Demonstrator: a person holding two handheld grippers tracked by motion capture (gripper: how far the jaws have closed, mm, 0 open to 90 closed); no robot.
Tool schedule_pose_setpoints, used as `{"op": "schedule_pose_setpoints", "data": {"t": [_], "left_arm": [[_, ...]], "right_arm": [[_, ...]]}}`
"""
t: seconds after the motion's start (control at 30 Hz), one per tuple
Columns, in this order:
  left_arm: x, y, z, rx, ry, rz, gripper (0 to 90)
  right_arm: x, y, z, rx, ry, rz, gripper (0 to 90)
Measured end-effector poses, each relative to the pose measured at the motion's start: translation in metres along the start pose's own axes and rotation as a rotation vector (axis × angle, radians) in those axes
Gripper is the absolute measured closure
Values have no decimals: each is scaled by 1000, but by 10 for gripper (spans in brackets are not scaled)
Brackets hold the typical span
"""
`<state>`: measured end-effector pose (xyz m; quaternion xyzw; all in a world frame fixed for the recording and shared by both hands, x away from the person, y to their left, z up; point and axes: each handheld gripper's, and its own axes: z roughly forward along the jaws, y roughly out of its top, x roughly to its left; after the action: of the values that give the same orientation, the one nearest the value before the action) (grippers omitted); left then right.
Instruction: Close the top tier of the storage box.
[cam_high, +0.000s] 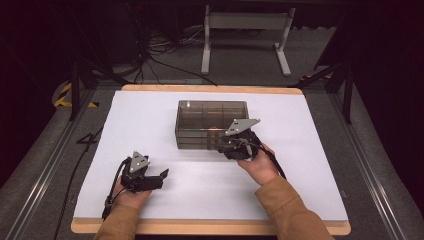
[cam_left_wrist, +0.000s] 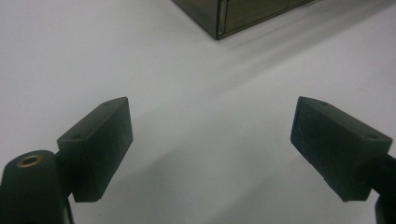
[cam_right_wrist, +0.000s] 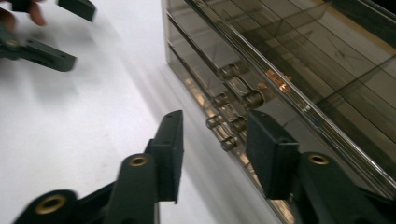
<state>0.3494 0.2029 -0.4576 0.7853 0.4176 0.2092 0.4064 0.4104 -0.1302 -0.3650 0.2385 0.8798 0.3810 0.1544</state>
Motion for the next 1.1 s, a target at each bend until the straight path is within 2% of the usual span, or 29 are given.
{"op": "schedule_pose_setpoints", "data": {"t": [0.07, 0.13, 0.17, 0.3, 0.5, 0.8, 1.1], "left_arm": [[0, 0, 0, 0, 0, -2, 135], [0, 0, 0, 0, 1, -2, 134], [0, 0, 0, 2, 1, -2, 134], [0, 0, 0, 3, 1, -4, 135], [0, 0, 0, 3, 1, -2, 135], [0, 0, 0, 0, 2, -3, 134], [0, 0, 0, 5, 0, -2, 135]], "right_arm": [[0, 0, -5, -9, 30, -5, 488], [2, -1, -10, 2, 23, -37, 399], [2, -1, -10, 2, 23, -37, 399], [1, -4, -19, -1, 37, -38, 286], [0, -10, -33, -7, 50, -43, 183], [-7, -25, -50, -13, 27, -38, 54], [-17, -43, -60, -34, 18, -12, 12]]}}
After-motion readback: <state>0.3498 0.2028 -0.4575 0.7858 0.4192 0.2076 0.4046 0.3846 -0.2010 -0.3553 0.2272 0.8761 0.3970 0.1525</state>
